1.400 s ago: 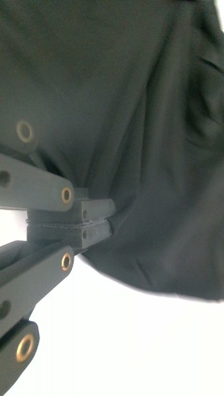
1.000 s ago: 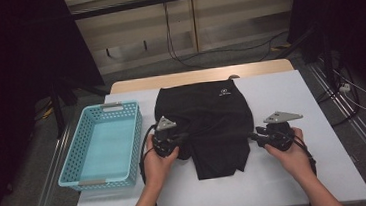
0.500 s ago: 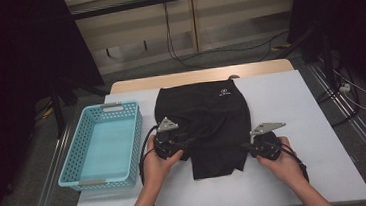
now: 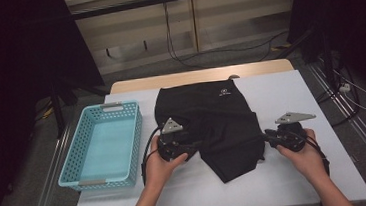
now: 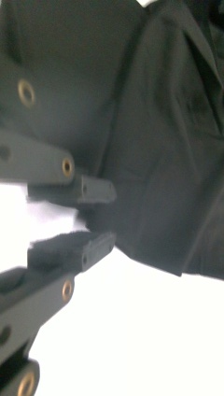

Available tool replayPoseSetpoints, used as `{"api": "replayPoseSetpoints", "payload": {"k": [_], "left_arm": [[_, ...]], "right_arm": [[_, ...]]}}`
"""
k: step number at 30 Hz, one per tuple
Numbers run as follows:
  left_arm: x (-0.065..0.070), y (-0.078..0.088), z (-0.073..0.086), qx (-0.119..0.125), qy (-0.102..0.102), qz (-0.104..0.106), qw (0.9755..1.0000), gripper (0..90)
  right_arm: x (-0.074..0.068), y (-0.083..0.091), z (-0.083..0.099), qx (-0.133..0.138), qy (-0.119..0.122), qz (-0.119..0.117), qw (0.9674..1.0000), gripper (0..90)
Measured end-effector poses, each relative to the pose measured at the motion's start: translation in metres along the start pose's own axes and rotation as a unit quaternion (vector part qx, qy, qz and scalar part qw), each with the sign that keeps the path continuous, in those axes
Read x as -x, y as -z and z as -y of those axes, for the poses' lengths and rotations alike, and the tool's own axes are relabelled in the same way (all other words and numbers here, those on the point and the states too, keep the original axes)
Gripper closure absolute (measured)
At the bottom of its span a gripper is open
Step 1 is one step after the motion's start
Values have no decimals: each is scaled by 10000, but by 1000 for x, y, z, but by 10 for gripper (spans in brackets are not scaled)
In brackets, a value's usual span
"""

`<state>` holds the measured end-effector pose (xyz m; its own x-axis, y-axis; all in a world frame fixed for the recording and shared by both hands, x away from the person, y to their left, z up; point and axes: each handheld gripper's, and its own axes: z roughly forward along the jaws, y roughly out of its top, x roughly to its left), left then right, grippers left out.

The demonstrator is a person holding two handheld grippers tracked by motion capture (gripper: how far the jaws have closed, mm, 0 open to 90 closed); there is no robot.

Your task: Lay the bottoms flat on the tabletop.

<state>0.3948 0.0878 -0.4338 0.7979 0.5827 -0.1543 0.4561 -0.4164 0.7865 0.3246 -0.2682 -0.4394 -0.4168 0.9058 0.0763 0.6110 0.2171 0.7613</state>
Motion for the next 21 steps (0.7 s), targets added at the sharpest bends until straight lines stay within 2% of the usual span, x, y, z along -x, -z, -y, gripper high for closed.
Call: {"api": "replayPoseSetpoints", "payload": {"k": [3,6,9,12,13,15,18,19,21], "left_arm": [[4,-2,0,-44,-24,38,10000,364],[9,-5,0,-127,-89,63,9999,362],[16,-10,2,-225,-125,141,9996,364],[22,-17,5,-334,-161,116,9992,364],[22,-18,5,-375,-189,107,9991,366],[24,-21,7,-464,-165,156,9987,385],[26,-26,10,-599,-134,184,9979,434],[27,-27,11,-673,-108,234,9974,484],[28,-28,12,-716,-200,143,9971,544]], "right_arm": [[-4,5,8,-133,70,-66,9999,652],[-8,6,15,-230,107,-176,9995,645],[-11,0,17,-278,43,-243,9993,641],[-16,-10,17,-391,41,-253,9989,650],[-19,-13,15,-385,117,-183,9990,708],[-22,-15,12,-404,144,-276,9987,857],[-27,-18,9,-374,241,-348,9984,884],[-28,-17,7,-320,227,-404,9984,884],[-28,-13,5,-242,255,-361,9987,883]]}}
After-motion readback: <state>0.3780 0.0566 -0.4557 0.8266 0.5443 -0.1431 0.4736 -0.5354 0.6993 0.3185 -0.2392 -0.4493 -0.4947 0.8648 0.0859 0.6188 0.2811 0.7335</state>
